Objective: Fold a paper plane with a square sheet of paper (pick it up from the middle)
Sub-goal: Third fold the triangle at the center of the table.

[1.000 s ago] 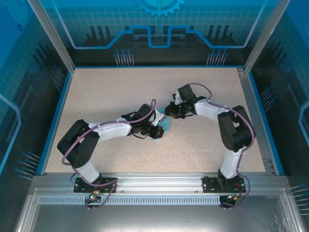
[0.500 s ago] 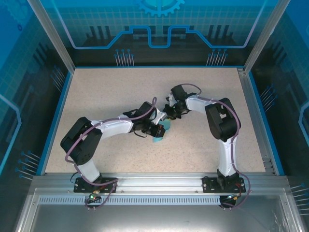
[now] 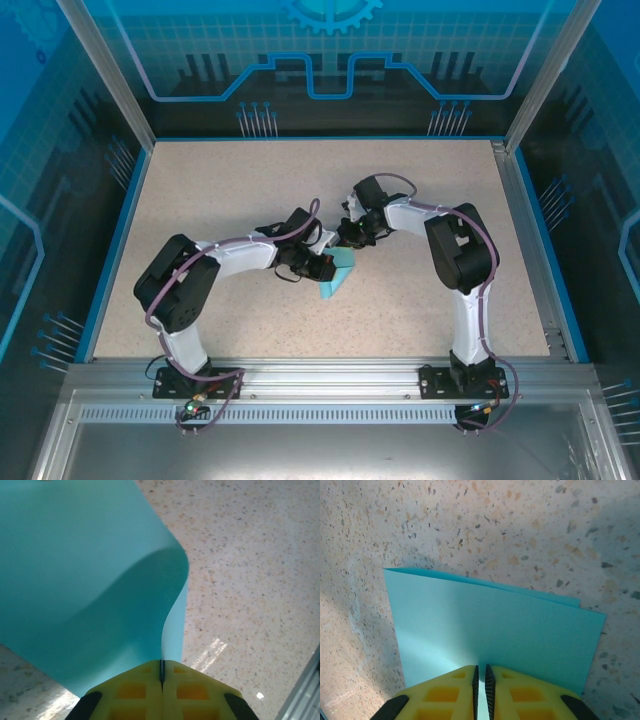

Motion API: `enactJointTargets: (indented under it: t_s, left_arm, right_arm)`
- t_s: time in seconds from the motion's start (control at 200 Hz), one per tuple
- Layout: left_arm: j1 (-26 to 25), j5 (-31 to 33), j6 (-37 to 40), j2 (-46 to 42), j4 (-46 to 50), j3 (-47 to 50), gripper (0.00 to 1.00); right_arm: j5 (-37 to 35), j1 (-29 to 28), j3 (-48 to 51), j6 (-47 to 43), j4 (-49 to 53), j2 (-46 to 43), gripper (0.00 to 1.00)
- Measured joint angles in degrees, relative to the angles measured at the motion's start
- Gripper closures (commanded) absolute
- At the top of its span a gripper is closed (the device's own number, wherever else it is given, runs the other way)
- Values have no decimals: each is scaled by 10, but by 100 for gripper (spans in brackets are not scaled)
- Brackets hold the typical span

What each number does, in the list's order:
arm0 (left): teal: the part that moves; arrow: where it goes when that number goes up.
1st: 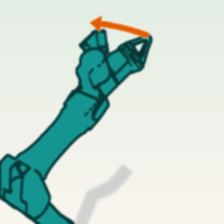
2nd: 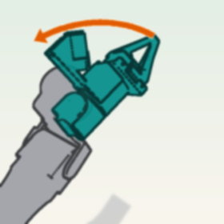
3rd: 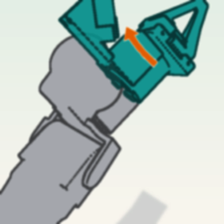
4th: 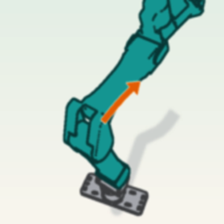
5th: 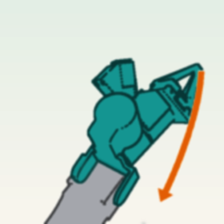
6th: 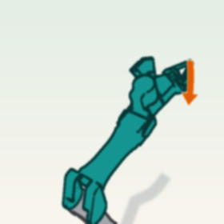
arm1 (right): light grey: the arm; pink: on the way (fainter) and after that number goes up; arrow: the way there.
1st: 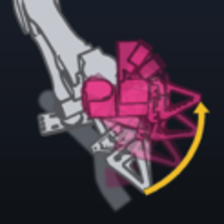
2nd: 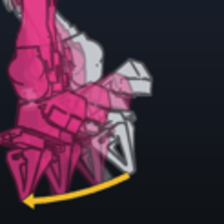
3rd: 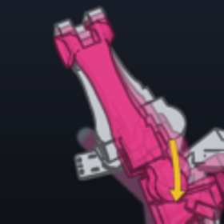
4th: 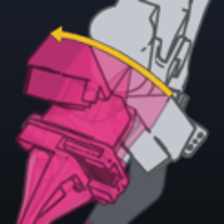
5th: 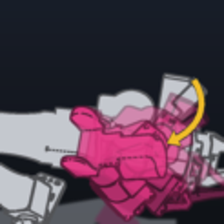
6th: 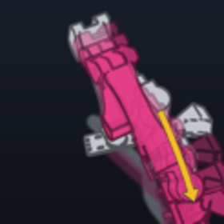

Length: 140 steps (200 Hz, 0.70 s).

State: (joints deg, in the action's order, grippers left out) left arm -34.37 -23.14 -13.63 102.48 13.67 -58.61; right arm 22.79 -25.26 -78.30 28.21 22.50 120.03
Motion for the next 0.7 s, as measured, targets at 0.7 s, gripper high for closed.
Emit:
enactJointTargets:
  t_s: [0.7]
  left_arm:
    - [9,75,0,27,28,-21,97]
  right_arm:
    - [-1,-2,4,0,-3,-2,83]
